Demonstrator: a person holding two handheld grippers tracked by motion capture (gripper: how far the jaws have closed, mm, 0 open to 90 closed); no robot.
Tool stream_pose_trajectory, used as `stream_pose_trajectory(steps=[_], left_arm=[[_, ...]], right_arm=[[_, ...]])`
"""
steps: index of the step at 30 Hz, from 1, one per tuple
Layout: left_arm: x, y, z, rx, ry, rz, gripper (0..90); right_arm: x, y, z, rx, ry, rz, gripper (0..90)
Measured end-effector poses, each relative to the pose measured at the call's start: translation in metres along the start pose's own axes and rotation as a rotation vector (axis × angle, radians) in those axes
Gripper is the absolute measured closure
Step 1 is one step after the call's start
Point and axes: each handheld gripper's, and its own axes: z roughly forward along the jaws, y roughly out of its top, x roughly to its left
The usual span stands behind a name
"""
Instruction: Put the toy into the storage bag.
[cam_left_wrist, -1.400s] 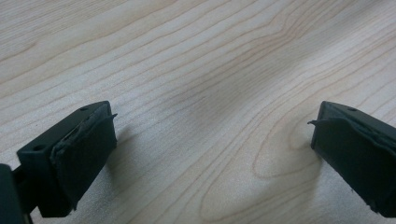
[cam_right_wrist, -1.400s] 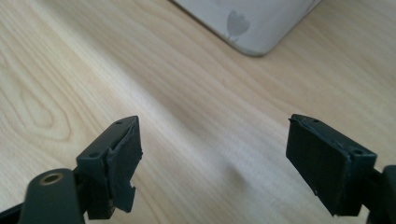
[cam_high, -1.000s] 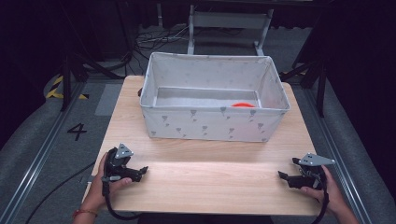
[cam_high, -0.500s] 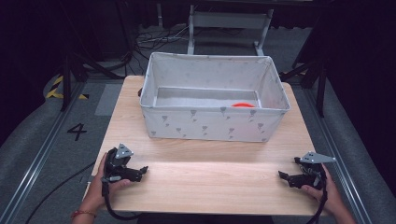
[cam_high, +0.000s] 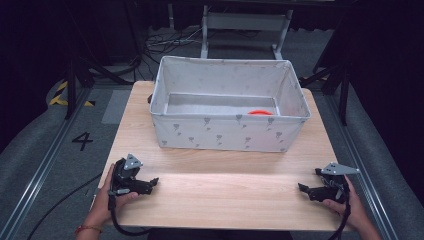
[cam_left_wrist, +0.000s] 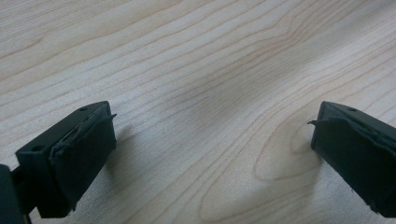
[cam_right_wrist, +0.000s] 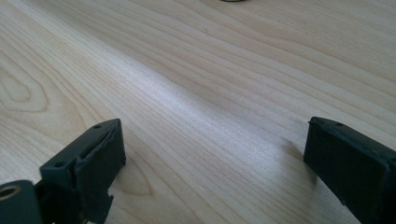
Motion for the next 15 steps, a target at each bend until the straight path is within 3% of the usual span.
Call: stream_pose_trajectory(steps=[15], left_arm=[[0.0001,0.0003,0.0003,0.000,-0.001,0.001,0.2]], right_arm=[[0.0000,0.0000,0.0000,0.000,0.000,0.000,5.8]])
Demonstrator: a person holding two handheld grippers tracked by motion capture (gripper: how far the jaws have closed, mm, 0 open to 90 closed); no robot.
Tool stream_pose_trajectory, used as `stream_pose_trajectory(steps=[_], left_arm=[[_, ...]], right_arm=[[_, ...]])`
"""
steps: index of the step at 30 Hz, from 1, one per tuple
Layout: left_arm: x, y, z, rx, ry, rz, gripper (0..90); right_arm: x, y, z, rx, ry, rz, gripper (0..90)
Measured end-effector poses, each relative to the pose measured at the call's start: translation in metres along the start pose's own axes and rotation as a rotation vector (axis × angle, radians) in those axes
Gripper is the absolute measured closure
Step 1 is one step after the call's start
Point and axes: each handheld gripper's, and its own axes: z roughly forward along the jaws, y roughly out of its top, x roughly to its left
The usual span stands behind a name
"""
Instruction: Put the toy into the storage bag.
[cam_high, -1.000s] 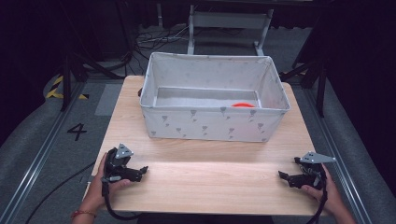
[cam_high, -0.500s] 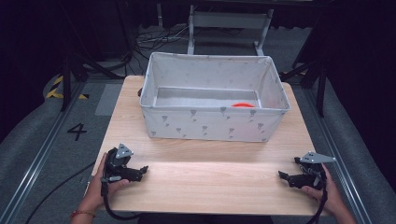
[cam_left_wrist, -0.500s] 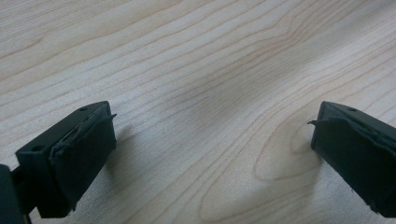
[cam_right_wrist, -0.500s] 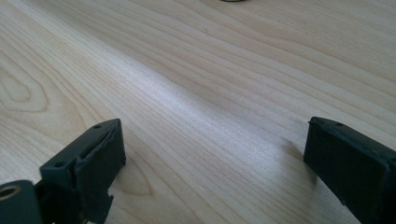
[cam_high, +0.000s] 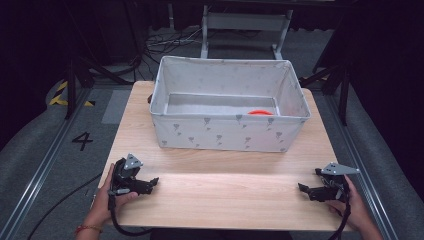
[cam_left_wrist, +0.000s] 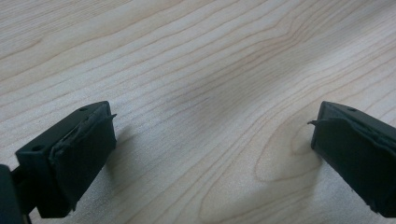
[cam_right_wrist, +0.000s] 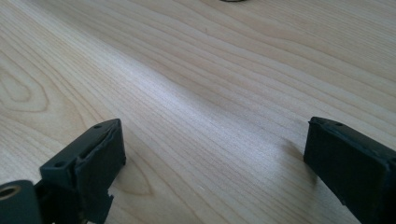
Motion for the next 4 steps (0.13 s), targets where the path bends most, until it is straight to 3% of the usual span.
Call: stream_pose_trajectory(steps=[4], left_arm=[[-0.0003,0.0000,0.0000,0.000,0.002,-0.002,0.3]], right_arm=[[0.0000,0.0000,0.0000,0.000,0.000,0.000,5.8]])
